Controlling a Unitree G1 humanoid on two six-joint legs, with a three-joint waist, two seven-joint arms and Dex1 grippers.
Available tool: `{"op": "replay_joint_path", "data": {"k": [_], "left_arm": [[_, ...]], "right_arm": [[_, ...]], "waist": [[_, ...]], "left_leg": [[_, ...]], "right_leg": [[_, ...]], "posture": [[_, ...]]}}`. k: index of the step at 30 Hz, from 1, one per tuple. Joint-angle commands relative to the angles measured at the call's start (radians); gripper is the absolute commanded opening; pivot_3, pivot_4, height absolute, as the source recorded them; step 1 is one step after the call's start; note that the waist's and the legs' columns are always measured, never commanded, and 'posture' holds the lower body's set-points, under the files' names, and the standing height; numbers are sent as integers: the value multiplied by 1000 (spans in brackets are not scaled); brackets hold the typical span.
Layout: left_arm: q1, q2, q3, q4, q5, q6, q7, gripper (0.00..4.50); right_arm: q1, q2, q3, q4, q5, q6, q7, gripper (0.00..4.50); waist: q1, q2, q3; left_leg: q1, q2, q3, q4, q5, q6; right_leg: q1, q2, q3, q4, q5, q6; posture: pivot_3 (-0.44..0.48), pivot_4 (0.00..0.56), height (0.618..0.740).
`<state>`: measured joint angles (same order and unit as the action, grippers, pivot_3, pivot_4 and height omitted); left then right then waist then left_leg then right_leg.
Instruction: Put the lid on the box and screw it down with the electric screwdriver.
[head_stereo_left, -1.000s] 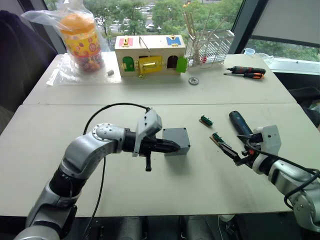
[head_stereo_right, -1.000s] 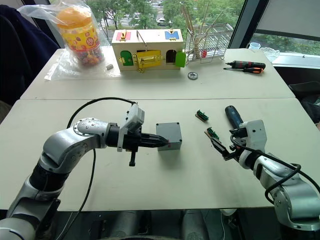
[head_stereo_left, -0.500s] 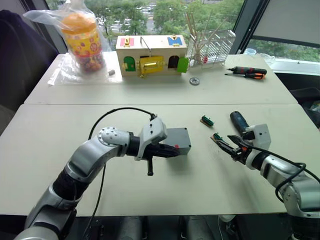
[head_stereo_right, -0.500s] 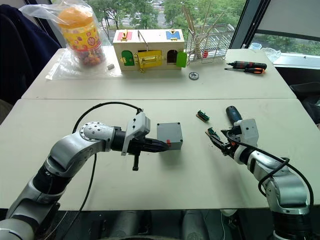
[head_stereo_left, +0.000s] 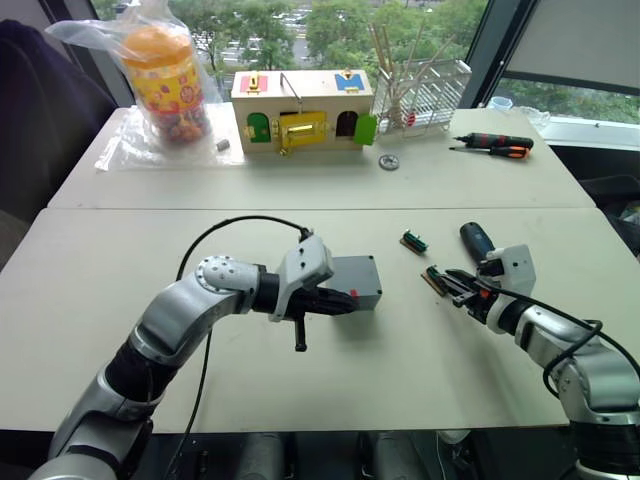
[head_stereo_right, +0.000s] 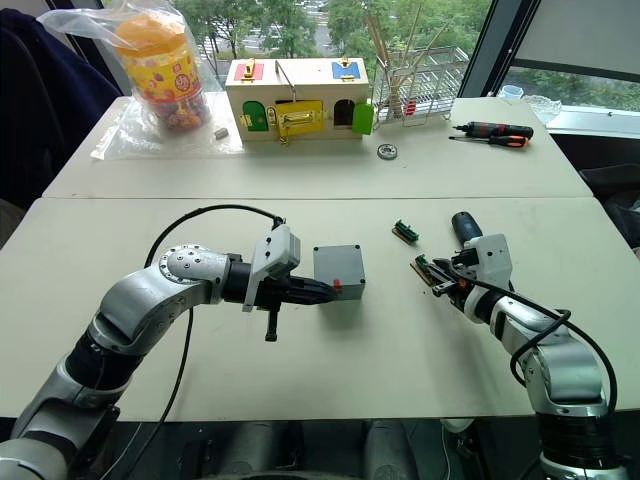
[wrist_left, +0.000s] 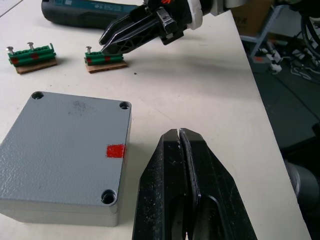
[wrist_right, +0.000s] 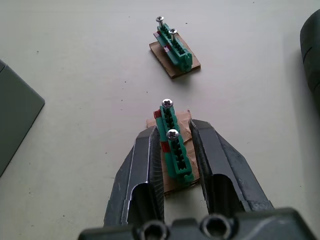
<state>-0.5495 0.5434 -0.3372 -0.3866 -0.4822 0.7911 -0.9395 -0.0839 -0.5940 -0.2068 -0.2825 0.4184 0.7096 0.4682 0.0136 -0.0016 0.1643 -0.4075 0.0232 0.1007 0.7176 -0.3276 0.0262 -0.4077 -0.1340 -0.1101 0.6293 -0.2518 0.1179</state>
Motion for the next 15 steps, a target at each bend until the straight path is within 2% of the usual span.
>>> {"op": "replay_joint_path", "data": {"k": [1, 4, 7, 8, 15], "left_arm": [[-1, -4, 16, -26, 1, -20, 5, 0], [-2, -4, 15, -23, 2, -23, 6, 0], [-3, -4, 15, -21, 4, -25, 6, 0], [-3, -4, 16, -20, 5, -26, 6, 0], [2, -4, 26, -16, 1, -28, 6, 0]], "right_arm": [[-9, 6, -8, -10, -5, -24, 1, 1021], [-10, 9, -6, -4, -12, -30, 2, 1021], [-12, 14, -7, 0, -17, -35, -2, 179], [-13, 15, -7, 2, -18, -37, -3, 80], [-7, 16, -15, -16, -14, -27, -1, 80]], "waist": [[0, 0, 0], [0, 0, 0], [0, 0, 0], [0, 0, 0], [0, 0, 0]], "left_leg": [[0, 0, 0, 0, 0, 0], [0, 0, 0, 0, 0, 0], [0, 0, 0, 0, 0, 0], [0, 0, 0, 0, 0, 0], [0, 0, 0, 0, 0, 0]], "right_leg": [[0, 0, 0, 0, 0, 0], [0, 0, 0, 0, 0, 0], [0, 0, 0, 0, 0, 0], [0, 0, 0, 0, 0, 0], [0, 0, 0, 0, 0, 0]], "posture": [[0, 150, 711], [0, 150, 711], [0, 150, 711], [0, 150, 711], [0, 150, 711]]}}
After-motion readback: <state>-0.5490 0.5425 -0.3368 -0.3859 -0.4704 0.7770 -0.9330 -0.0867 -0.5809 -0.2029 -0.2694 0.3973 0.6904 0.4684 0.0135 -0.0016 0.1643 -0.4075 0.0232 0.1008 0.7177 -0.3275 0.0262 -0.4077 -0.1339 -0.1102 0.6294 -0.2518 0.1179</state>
